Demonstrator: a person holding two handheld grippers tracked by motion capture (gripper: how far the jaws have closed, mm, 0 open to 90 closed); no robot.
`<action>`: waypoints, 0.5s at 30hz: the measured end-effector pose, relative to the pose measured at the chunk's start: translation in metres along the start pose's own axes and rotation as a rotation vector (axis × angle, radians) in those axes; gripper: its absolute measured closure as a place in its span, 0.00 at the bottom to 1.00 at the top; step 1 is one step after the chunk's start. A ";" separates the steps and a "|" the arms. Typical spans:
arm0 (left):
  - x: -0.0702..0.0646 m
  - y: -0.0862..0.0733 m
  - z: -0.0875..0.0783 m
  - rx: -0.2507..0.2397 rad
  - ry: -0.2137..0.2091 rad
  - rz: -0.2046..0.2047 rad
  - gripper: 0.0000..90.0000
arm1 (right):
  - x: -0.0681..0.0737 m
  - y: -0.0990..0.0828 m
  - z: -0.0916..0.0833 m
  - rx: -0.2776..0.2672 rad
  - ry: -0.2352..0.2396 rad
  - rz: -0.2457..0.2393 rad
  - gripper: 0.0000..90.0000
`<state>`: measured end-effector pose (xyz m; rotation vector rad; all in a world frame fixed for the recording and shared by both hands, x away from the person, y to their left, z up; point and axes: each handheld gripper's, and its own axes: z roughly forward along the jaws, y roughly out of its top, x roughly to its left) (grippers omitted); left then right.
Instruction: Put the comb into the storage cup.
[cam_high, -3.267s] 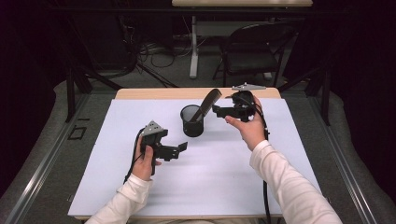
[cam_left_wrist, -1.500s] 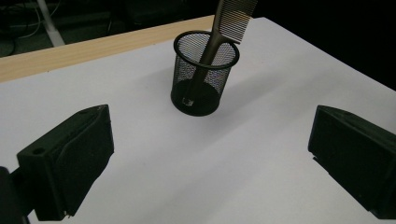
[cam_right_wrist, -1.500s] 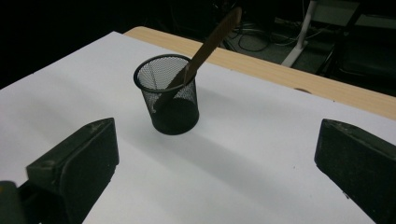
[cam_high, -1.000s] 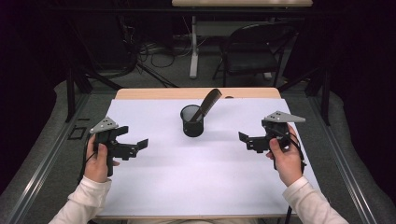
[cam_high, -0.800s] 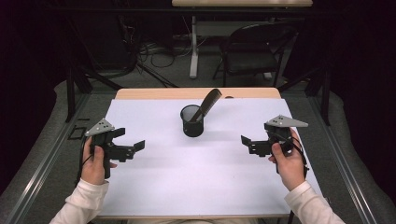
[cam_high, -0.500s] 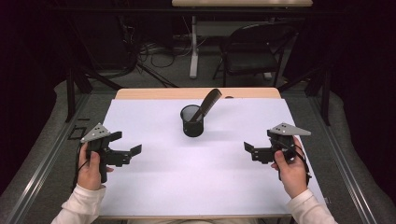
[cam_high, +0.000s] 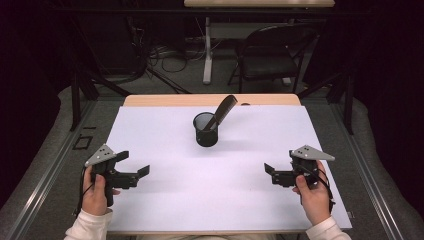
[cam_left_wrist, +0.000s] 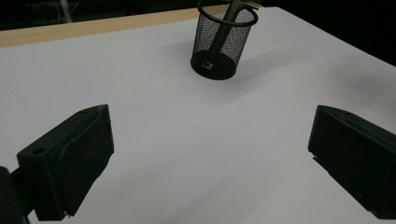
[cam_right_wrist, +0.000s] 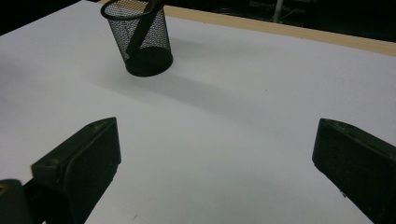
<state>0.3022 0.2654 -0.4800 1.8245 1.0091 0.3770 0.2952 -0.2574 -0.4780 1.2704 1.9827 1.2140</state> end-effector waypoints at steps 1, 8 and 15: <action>0.000 -0.002 0.001 -0.002 -0.003 -0.002 0.01 | 0.000 -0.002 0.000 -0.003 -0.005 -0.001 0.01; 0.002 -0.012 0.001 -0.018 -0.004 -0.016 0.01 | -0.001 -0.016 0.000 -0.009 -0.015 0.015 0.01; 0.005 -0.018 0.001 -0.030 -0.007 -0.019 0.01 | -0.002 -0.028 0.002 -0.007 -0.021 0.025 0.01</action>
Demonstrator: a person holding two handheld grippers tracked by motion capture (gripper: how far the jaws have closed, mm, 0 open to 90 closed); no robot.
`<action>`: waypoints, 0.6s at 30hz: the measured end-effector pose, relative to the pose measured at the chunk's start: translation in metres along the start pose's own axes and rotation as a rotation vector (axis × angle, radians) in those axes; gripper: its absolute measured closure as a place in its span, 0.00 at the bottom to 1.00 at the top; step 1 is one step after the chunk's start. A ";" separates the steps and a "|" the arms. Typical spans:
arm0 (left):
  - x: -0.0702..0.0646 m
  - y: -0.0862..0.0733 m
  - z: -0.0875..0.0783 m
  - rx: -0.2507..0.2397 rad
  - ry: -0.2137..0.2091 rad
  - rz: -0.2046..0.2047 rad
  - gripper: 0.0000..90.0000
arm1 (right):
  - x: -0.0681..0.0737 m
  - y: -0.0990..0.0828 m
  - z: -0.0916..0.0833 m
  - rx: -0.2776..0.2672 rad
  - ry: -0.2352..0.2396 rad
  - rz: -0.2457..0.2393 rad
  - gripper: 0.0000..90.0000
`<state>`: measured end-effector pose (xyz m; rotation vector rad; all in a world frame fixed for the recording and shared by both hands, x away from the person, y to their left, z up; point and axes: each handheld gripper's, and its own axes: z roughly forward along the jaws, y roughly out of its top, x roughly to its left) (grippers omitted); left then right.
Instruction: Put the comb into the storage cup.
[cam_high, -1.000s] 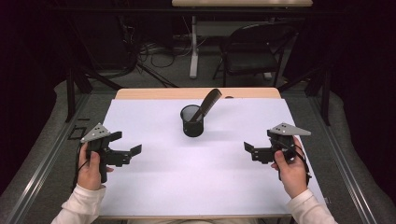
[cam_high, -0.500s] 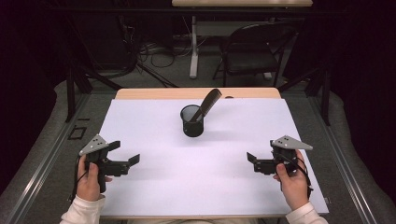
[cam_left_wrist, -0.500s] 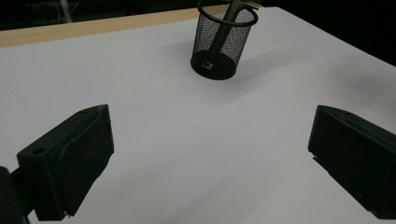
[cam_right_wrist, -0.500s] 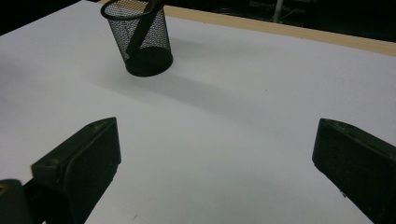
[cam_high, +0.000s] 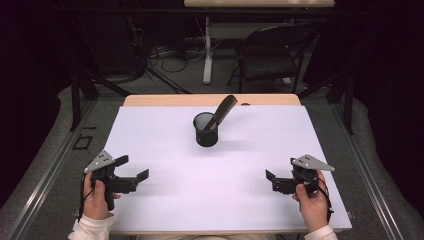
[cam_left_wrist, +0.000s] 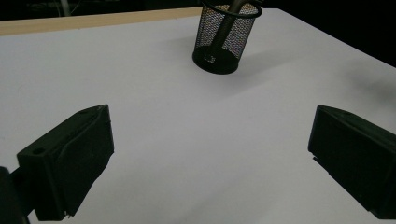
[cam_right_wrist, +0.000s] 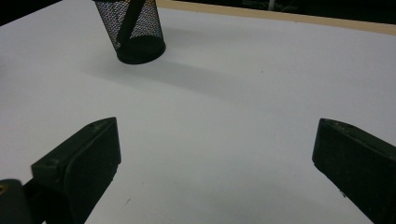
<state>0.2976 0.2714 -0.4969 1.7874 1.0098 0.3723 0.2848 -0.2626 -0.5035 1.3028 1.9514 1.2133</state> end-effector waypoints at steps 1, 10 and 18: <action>0.000 -0.001 0.000 -0.001 0.000 0.004 0.01 | 0.000 -0.002 0.001 -0.008 0.000 0.003 0.01; 0.001 -0.006 0.004 -0.003 -0.009 0.014 0.01 | 0.001 -0.011 0.006 -0.013 0.013 0.012 0.01; 0.003 -0.011 0.007 -0.003 -0.011 0.025 0.01 | 0.000 -0.015 0.007 -0.016 0.015 0.014 0.01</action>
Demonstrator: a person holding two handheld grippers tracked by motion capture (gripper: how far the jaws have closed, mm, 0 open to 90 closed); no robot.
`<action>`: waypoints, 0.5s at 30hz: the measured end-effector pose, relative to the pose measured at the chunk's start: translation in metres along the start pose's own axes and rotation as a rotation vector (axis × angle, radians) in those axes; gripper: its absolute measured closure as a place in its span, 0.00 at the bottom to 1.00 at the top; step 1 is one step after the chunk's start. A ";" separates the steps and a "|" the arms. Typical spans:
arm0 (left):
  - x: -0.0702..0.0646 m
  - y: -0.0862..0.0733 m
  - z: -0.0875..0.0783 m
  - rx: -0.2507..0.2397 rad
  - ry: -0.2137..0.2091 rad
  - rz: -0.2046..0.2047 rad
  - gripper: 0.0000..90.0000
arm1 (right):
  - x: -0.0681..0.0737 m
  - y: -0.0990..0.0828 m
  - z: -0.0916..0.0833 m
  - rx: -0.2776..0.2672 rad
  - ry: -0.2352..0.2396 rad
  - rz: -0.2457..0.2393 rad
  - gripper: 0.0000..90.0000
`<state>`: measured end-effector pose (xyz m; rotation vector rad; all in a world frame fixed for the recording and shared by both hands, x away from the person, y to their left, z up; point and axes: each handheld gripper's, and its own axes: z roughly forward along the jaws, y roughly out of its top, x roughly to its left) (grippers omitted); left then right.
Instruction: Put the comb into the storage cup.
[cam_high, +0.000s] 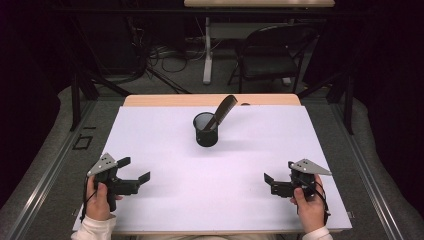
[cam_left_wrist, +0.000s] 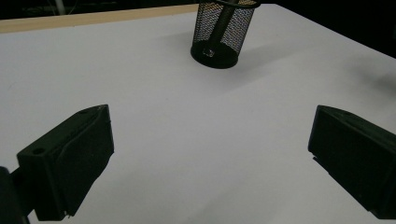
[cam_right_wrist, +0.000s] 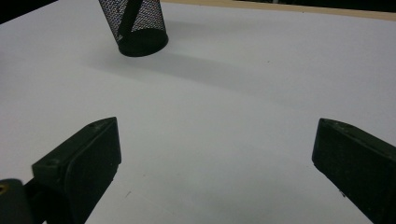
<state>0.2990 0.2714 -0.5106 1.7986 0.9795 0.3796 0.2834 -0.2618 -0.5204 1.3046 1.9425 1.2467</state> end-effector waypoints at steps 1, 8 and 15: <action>0.001 -0.001 0.000 -0.001 0.002 -0.001 0.01 | -0.001 0.000 -0.001 0.011 -0.002 0.000 0.01; 0.004 -0.004 0.001 0.002 0.007 -0.010 0.01 | -0.005 -0.005 0.000 0.006 -0.001 0.023 0.03; 0.005 -0.006 0.002 0.002 0.007 -0.005 0.01 | -0.006 -0.010 0.003 0.008 -0.007 0.028 0.03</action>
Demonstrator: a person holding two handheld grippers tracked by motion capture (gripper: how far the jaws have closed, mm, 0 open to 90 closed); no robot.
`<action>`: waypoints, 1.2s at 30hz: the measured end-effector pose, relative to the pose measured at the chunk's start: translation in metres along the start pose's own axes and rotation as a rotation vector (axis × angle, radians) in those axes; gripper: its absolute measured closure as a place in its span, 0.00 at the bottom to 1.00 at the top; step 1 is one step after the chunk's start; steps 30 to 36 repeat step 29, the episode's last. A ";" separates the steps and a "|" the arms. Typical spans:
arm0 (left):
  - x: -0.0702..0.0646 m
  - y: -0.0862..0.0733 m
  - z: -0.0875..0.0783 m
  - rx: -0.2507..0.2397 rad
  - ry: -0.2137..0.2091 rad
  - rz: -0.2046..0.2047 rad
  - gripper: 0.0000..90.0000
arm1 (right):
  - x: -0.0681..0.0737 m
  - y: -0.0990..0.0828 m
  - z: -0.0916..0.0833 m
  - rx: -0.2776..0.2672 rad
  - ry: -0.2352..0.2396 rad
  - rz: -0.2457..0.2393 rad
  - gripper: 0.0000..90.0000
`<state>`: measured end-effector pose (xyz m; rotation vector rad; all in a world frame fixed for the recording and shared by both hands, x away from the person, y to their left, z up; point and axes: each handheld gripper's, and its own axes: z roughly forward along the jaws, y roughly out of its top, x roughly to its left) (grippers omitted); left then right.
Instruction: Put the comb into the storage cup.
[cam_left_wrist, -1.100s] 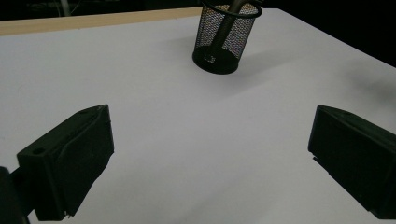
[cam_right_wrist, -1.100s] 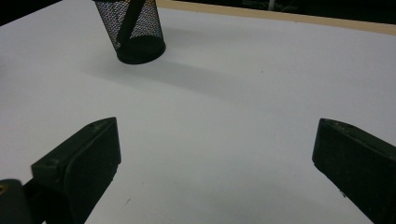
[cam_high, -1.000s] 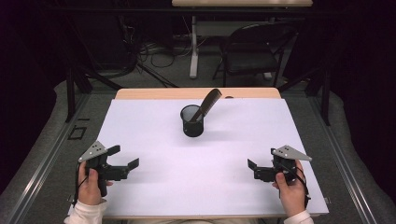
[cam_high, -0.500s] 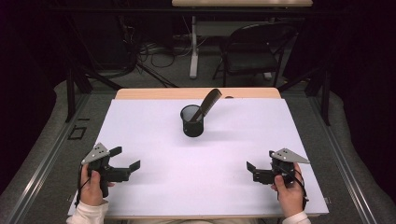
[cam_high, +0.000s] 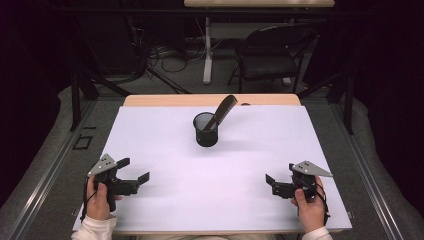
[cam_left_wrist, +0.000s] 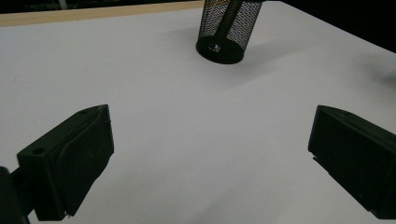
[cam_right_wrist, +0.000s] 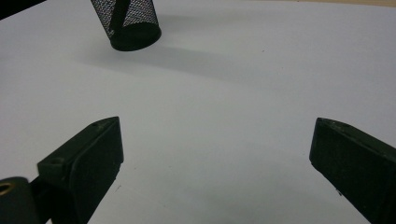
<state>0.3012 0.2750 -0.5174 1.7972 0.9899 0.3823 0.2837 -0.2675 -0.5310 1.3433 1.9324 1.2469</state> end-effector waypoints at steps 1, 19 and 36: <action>0.000 0.000 0.000 -0.001 -0.001 -0.001 0.01 | 0.000 0.000 0.000 0.008 0.000 0.000 0.03; 0.000 -0.003 0.002 0.004 -0.003 -0.004 0.01 | -0.004 -0.004 0.002 0.012 -0.007 0.006 0.05; 0.003 -0.003 0.002 0.002 0.003 -0.008 0.01 | -0.006 -0.005 0.003 0.018 -0.016 0.014 0.06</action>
